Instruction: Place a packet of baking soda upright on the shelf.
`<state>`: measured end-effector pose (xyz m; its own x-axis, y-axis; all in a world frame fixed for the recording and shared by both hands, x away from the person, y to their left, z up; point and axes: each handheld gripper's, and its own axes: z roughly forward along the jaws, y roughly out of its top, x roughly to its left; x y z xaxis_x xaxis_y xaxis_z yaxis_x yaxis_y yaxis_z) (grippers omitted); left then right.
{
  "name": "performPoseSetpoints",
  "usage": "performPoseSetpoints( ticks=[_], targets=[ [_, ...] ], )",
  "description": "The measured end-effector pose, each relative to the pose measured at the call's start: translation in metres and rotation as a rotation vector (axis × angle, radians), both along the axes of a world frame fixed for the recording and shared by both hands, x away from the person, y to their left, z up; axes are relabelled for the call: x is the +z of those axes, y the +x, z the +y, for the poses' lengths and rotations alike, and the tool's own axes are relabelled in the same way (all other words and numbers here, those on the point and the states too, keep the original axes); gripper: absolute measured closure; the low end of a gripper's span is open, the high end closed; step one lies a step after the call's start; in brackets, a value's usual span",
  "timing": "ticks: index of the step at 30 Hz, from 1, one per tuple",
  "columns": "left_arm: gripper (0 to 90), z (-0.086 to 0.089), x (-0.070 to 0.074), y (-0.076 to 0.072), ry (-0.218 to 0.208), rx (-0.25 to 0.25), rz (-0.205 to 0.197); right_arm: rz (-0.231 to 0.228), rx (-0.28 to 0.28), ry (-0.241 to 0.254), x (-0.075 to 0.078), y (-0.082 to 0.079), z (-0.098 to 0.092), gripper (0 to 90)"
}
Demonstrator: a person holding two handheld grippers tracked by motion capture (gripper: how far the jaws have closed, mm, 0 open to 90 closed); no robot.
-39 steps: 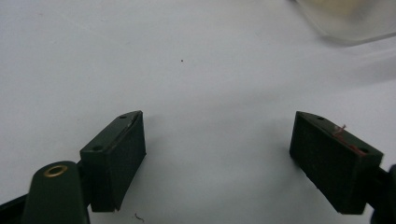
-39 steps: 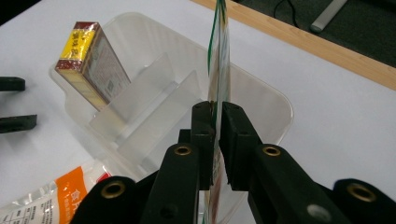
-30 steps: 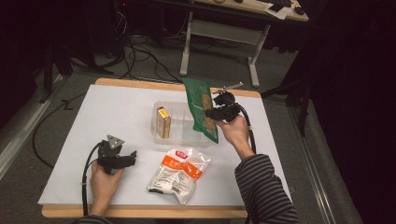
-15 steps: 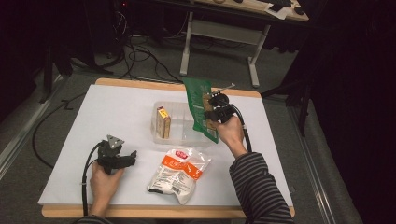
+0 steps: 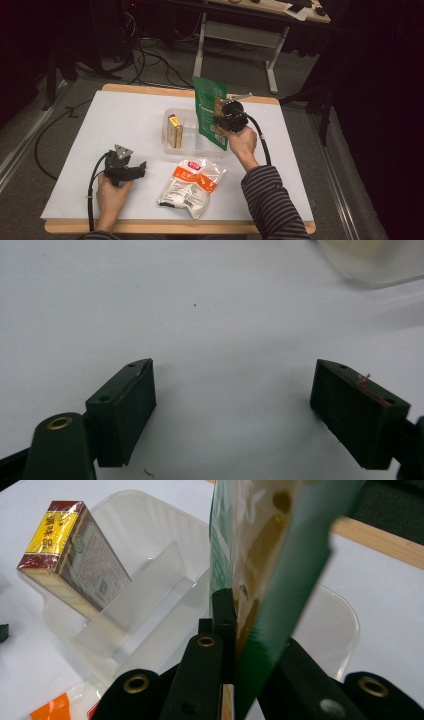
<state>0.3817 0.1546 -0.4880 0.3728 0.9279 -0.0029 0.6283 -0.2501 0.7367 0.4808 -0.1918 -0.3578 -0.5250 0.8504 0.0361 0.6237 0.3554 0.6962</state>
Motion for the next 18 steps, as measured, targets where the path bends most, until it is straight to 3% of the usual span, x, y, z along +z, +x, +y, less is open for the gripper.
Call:
performPoseSetpoints(
  ticks=[10,18],
  targets=[
    [18.8,0.0,0.0,0.0,0.0,0.0,0.0,-0.052,0.009,0.0,-0.016,-0.001,-0.001,90.0],
    [18.8,0.0,0.0,0.0,-0.004,0.003,-0.004,-0.044,0.0,0.027,-0.024,-0.003,-0.009,88.3]
  ],
)
